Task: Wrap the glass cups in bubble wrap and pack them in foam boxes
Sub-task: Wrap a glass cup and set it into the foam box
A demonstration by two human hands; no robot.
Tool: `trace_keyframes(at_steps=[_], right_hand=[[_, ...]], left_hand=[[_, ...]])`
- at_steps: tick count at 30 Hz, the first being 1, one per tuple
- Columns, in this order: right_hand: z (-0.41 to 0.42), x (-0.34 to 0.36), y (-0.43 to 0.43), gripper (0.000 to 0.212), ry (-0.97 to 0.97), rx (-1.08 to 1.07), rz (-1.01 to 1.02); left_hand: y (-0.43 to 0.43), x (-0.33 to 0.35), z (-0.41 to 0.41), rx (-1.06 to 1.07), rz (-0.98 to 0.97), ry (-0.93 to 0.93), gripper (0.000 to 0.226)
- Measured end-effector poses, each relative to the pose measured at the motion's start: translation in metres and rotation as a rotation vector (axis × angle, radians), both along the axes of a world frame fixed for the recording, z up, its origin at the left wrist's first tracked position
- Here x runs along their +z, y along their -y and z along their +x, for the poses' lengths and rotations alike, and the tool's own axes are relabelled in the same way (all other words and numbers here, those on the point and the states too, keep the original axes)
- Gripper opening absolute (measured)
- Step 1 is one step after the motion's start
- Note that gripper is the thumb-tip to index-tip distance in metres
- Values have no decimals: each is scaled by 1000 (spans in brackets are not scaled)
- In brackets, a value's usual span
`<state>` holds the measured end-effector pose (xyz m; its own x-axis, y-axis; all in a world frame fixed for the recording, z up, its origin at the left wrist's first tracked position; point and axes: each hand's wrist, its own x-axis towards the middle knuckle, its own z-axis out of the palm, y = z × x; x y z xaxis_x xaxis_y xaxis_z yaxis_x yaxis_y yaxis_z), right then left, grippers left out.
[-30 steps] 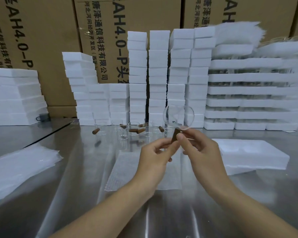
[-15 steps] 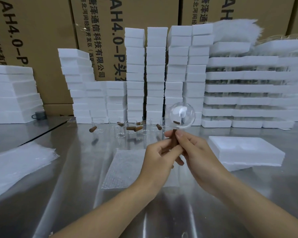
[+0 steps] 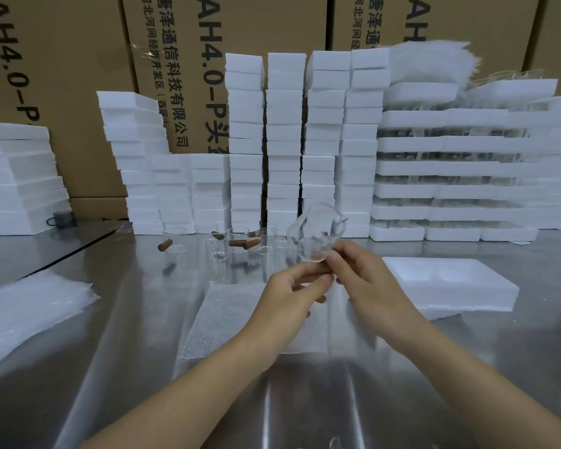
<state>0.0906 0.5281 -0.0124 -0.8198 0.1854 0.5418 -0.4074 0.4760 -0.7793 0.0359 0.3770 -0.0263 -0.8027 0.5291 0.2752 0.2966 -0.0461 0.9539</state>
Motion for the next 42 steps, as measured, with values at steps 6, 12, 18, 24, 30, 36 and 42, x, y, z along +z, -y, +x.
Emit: trace_keyframes(at_steps=[6,12,18,24,30,36,42], right_hand=[[-5,-14,-11,7,-68,-233,207],[-1,-9,-4,10,-143,-227,51],[2,-8,1,48,-138,-222,108],[-4,-15,-2,56,-142,-286,222],[-5,-19,-1,59,-261,-387,357],[-8,-20,-6,69,-280,-368,381],[-5,-19,-4,65,-283,-374,385]], left_hand=[[5,-3,-12,168,117,44,74],[6,0,-10,124,193,150,53],[6,4,-2,1,245,427,46],[4,4,-1,-103,214,657,72],[6,2,-7,-87,261,604,59],[9,6,-8,-78,268,580,48],[5,4,-5,-107,275,611,52]])
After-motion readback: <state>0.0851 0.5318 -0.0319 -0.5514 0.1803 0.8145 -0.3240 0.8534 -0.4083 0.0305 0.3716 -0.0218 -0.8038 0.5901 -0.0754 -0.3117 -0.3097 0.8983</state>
